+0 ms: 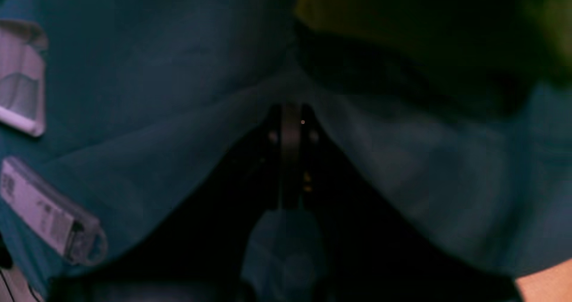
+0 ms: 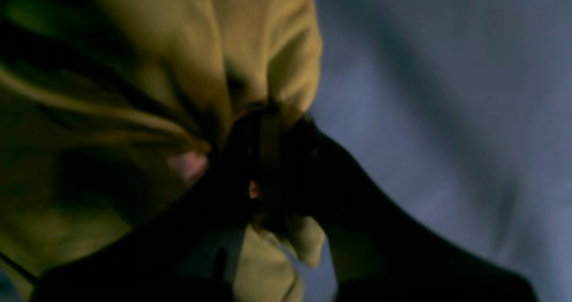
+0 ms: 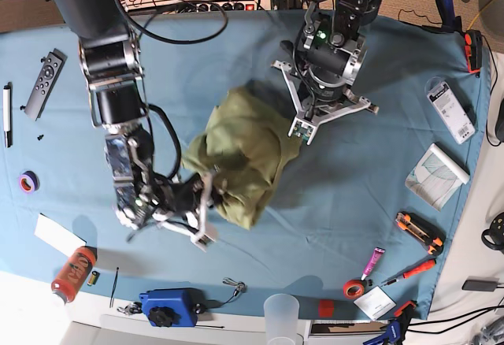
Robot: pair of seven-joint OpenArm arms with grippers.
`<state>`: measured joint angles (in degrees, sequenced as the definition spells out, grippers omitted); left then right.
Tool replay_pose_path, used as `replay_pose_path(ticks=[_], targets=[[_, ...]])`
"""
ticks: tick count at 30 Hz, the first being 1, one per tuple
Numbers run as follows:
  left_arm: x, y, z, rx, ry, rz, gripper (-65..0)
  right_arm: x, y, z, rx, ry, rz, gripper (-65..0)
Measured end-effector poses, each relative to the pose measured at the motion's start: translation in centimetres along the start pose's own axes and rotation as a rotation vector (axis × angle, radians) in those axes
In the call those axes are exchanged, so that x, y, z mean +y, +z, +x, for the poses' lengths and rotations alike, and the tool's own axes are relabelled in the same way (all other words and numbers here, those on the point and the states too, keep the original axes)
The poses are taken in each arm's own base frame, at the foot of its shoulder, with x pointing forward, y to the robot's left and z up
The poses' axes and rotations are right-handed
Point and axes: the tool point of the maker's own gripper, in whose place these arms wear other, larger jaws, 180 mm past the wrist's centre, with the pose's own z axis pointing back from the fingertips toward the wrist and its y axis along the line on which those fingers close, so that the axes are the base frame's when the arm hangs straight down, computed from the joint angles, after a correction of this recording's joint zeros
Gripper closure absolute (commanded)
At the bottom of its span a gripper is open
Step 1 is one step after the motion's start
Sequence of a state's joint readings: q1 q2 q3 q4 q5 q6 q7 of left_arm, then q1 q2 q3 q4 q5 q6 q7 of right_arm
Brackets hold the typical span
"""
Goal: Layout the t-shirt on the table in an organized manner, then fold the t-shirt properly
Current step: 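Fold the bundle edge over with the right gripper toward the left gripper, then tuck and square the folded shirt edges with the right gripper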
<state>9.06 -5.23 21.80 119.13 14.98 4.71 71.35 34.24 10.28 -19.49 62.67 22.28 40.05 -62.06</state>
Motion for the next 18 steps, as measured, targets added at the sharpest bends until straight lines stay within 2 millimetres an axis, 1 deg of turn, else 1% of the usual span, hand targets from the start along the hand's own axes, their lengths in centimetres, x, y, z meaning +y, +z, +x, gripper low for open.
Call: replay_pose_path(ticks=[2,4,6,8,11,14,18], targets=[[0.0,0.0,-0.1,0.003,0.000,-0.001,0.0,0.5,-0.4,1.1,0.012,0.078,-0.019,0.0],[0.0,0.0,-0.1,0.003,-0.001,0.000,0.0,1.3,-1.1,1.6,0.040,0.161,-0.022,0.0],[0.4,0.0,-0.2,0.004,-0.008,0.024,0.0,2.1,-1.8,1.9,0.057,0.215,-0.007,0.0],[0.7,0.0,-0.2,0.004,-0.013,0.040,0.0,2.6,-2.6,1.7,0.077,0.244,0.009,0.0],[0.7,0.0,-0.2,0.004,-0.013,0.040,0.0,2.2,-4.0,0.6,0.122,0.298,-0.021,0.0],[0.6,0.0,-0.2,0.004,-0.012,0.038,0.0,1.6,-4.4,1.4,0.093,0.364,-0.064,0.0],[0.6,0.0,-0.2,0.003,-0.013,0.039,0.0,1.8,-4.7,2.5,0.016,0.418,-0.080,0.0]])
